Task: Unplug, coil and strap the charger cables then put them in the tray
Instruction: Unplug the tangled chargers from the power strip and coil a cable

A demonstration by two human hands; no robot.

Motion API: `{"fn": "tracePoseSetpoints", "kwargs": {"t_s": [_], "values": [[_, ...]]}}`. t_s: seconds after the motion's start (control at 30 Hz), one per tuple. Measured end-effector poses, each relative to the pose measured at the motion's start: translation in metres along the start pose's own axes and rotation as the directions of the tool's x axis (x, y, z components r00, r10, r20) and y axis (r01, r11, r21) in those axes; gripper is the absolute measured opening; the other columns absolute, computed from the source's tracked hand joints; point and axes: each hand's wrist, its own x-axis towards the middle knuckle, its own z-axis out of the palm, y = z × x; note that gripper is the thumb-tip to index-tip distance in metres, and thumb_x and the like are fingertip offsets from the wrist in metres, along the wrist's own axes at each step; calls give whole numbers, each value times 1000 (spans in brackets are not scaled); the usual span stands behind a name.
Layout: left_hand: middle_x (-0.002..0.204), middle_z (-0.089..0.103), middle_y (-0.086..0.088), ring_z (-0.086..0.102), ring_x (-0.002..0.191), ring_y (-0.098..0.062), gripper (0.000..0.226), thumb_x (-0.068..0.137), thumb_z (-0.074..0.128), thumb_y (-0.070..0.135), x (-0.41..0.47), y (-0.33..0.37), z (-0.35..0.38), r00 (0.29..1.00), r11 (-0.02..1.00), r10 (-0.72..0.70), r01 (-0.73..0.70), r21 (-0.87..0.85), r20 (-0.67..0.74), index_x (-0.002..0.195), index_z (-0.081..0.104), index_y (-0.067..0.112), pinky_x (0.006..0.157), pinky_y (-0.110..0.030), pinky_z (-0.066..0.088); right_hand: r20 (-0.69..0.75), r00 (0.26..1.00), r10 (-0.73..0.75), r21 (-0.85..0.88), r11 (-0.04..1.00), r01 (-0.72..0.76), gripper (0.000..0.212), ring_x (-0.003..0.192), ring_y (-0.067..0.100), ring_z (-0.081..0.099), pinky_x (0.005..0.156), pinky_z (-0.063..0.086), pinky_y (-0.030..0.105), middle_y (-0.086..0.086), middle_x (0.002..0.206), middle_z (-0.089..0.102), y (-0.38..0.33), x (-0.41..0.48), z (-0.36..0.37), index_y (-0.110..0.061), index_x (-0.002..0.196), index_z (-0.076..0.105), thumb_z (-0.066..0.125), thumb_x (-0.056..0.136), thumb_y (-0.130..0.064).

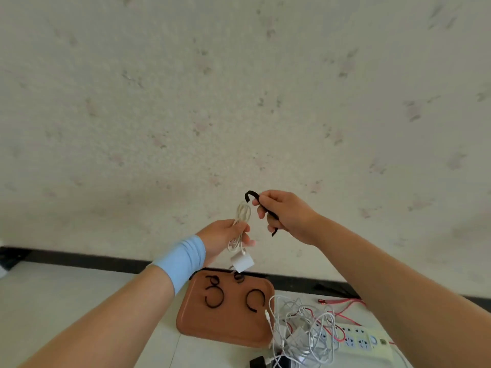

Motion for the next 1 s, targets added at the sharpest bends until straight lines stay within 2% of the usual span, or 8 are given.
{"fn": "tracePoseSetpoints", "kwargs": {"t_s": [0.17, 0.3, 0.4, 0.5, 0.6, 0.73, 0.87, 1.0], "values": [[74, 59, -2, 60, 65, -17, 24, 103, 48, 31, -51, 42, 39, 992, 992, 122, -122, -6, 21, 99, 61, 10, 83, -36, 49, -55, 996, -75, -202, 977, 63, 16, 48, 12, 48, 57, 48, 24, -8, 55, 62, -45, -77, 9, -19, 83, 78, 68, 96, -22], [75, 50, 1, 50, 53, -7, 19, 103, 47, 27, -81, 68, 66, 989, 992, 127, -128, 6, 81, 96, 58, 13, 94, -43, 52, -234, 971, -45, -202, 979, -3, 20, 44, 13, 49, 51, 44, 20, -4, 52, 65, -49, -121, 8, -16, 73, 77, 76, 89, -28], [77, 51, 1, 49, 53, -8, 15, 104, 45, 17, -98, 81, 78, 978, 991, 134, -136, 3, 158, 106, 58, 10, 90, -41, 53, -283, 959, -2, -177, 983, -50, 22, 43, 13, 49, 50, 45, 19, -1, 52, 66, -56, -141, 3, -11, 75, 77, 80, 86, -30], [77, 52, -3, 45, 55, -14, 19, 103, 45, 17, -105, 91, 87, 978, 982, 124, -96, -164, 168, 108, 60, 7, 77, -38, 50, -285, 959, -3, -164, 985, -46, 23, 43, 14, 49, 51, 45, 22, 4, 60, 71, -63, -153, -4, -7, 77, 77, 79, 87, -28], [71, 52, -5, 45, 50, -15, 34, 105, 40, 34, -103, 99, 99, 996, 968, 76, -64, -243, 37, 101, 62, 7, 74, -41, 50, -273, 961, -37, -150, 989, -5, 26, 44, 14, 48, 52, 45, 24, 5, 70, 76, -67, -158, -9, -5, 77, 75, 78, 87, -28], [66, 54, 0, 47, 47, -12, 40, 104, 35, 37, -101, 109, 111, 985, 988, 121, -132, -83, -124, 98, 65, 11, 78, -41, 52, -272, 961, -46, -183, 983, -5, 28, 44, 14, 50, 50, 45, 21, 3, 58, 69, -72, -161, -19, -9, 71, 74, 79, 86, -31], [60, 46, 4, 33, 47, -12, 43, 105, 32, 35, -95, 117, 110, 983, 975, 170, -178, -130, -69, 117, 63, 8, 66, -32, 42, -137, 990, 40, -227, 971, -71, 18, 55, 14, 60, 63, 57, 24, 3, 69, 73, -71, -163, -43, -7, 86, 78, 73, 93, -24], [59, 44, 1, 26, 47, -13, 25, 104, 37, 31, -94, 119, 111, 989, 973, 147, -144, -178, 6, 108, 51, 10, 65, -33, 33, -116, 993, 12, -336, 940, -50, 11, 72, 9, 68, 67, 52, 14, 6, 84, 78, -65, -165, -62, -17, 93, 81, 71, 92, -14]]}}
